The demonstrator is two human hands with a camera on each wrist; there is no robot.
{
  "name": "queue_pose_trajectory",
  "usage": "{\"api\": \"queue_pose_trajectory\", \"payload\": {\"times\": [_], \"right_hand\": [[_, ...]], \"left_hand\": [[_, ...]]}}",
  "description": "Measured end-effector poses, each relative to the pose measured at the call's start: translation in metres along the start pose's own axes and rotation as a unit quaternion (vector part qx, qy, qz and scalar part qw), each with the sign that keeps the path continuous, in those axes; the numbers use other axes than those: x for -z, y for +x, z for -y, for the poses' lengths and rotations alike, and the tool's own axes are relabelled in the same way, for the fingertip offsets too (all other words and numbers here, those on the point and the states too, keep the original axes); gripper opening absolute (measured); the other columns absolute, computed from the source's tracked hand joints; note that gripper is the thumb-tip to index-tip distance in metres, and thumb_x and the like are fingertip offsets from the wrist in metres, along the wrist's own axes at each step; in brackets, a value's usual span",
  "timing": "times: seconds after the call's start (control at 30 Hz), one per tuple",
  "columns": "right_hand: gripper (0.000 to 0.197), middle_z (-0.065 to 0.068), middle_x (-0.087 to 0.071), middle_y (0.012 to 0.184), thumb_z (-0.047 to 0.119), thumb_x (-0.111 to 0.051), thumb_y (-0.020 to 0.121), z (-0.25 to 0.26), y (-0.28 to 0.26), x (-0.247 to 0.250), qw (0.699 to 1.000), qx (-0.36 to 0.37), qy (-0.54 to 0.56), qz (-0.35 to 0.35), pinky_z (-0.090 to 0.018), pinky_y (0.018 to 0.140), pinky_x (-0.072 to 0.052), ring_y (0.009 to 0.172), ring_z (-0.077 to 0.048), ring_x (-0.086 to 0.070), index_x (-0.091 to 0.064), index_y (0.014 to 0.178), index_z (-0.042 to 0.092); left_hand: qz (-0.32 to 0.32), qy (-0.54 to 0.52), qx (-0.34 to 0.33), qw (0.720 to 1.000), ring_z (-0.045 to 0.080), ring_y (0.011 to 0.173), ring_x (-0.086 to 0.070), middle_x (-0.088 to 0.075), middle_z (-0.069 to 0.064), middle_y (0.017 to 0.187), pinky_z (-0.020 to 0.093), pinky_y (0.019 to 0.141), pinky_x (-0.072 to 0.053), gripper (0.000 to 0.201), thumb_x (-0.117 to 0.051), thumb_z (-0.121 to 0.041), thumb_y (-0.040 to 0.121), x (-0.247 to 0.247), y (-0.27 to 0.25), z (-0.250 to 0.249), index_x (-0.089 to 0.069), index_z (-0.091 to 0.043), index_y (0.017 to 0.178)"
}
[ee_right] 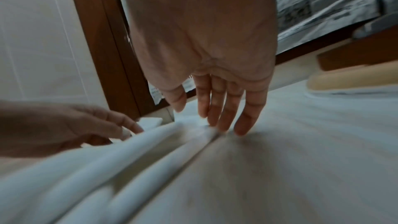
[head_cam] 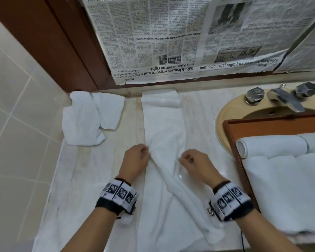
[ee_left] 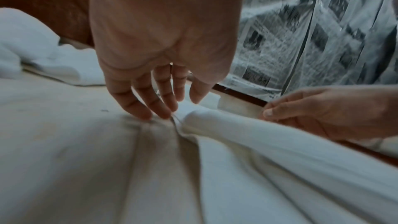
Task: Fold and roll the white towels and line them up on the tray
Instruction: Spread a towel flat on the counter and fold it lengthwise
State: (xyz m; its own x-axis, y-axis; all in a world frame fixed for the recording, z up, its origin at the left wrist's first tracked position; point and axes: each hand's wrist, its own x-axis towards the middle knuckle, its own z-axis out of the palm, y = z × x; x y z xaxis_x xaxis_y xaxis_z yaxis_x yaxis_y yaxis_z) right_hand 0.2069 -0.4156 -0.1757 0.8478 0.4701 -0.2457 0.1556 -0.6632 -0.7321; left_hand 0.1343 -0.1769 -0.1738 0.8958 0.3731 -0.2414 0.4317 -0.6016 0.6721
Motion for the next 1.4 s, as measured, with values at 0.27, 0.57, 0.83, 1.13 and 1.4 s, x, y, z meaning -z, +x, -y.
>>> {"api": "queue_pose_trajectory", "payload": {"times": [0.27, 0.57, 0.83, 1.13, 1.4], "right_hand": [[0.04, 0.012, -0.059, 0.106, 0.057, -0.06, 0.09, 0.001, -0.089, -0.031, 0.997, -0.028, -0.034, 0.061, -0.027, 0.082, -0.046, 0.095, -0.009, -0.056, -0.057, 0.115, 0.027], [0.042, 0.003, -0.045, 0.063, 0.04, -0.054, 0.097, 0.013, -0.102, -0.036, 0.984, -0.15, 0.077, 0.063, -0.024, 0.053, -0.031, 0.058, -0.011, -0.04, -0.039, 0.064, 0.018], [0.037, -0.001, -0.061, 0.072, 0.042, -0.059, 0.094, 0.024, -0.074, -0.032, 0.986, -0.161, 0.018, -0.032, -0.032, 0.068, -0.046, 0.076, -0.021, -0.057, -0.053, 0.069, 0.016], [0.023, -0.007, -0.064, 0.066, 0.016, -0.061, 0.085, 0.027, -0.046, -0.04, 0.963, -0.219, 0.144, -0.065, -0.035, 0.058, -0.049, 0.061, -0.023, -0.057, -0.056, 0.063, 0.011], [0.024, -0.012, -0.059, 0.06, 0.012, -0.058, 0.088, 0.01, -0.055, -0.025, 0.957, -0.214, 0.18, -0.074, -0.031, 0.045, -0.043, 0.043, -0.02, -0.057, -0.052, 0.065, 0.009]], "left_hand": [[0.045, -0.085, 0.094, 0.991, 0.012, 0.075, -0.07, -0.075, 0.0, 0.073, 0.022, 0.069, -0.052, 0.023, -0.065, -0.036, 0.092, -0.021, -0.047, -0.013, -0.073, -0.017, 0.083], [0.041, -0.207, 0.152, 0.965, 0.015, 0.078, -0.064, -0.073, -0.006, 0.075, 0.03, 0.081, -0.051, 0.017, -0.07, -0.025, 0.089, -0.031, -0.054, -0.011, -0.073, -0.018, 0.075], [0.059, -0.199, 0.119, 0.971, 0.016, 0.086, -0.066, -0.073, -0.005, 0.083, 0.027, 0.076, -0.049, 0.023, -0.065, -0.036, 0.093, -0.033, -0.059, -0.006, -0.07, -0.016, 0.083], [0.054, -0.107, 0.112, 0.987, 0.021, 0.088, -0.063, -0.071, 0.003, 0.089, 0.029, 0.075, -0.046, 0.022, -0.066, -0.03, 0.092, -0.038, -0.056, -0.004, -0.061, -0.015, 0.077], [0.062, -0.036, 0.12, 0.99, 0.015, 0.067, -0.05, -0.057, 0.0, 0.07, 0.023, 0.056, -0.036, 0.023, -0.06, -0.022, 0.088, -0.035, -0.055, -0.011, -0.053, -0.013, 0.068]]}}
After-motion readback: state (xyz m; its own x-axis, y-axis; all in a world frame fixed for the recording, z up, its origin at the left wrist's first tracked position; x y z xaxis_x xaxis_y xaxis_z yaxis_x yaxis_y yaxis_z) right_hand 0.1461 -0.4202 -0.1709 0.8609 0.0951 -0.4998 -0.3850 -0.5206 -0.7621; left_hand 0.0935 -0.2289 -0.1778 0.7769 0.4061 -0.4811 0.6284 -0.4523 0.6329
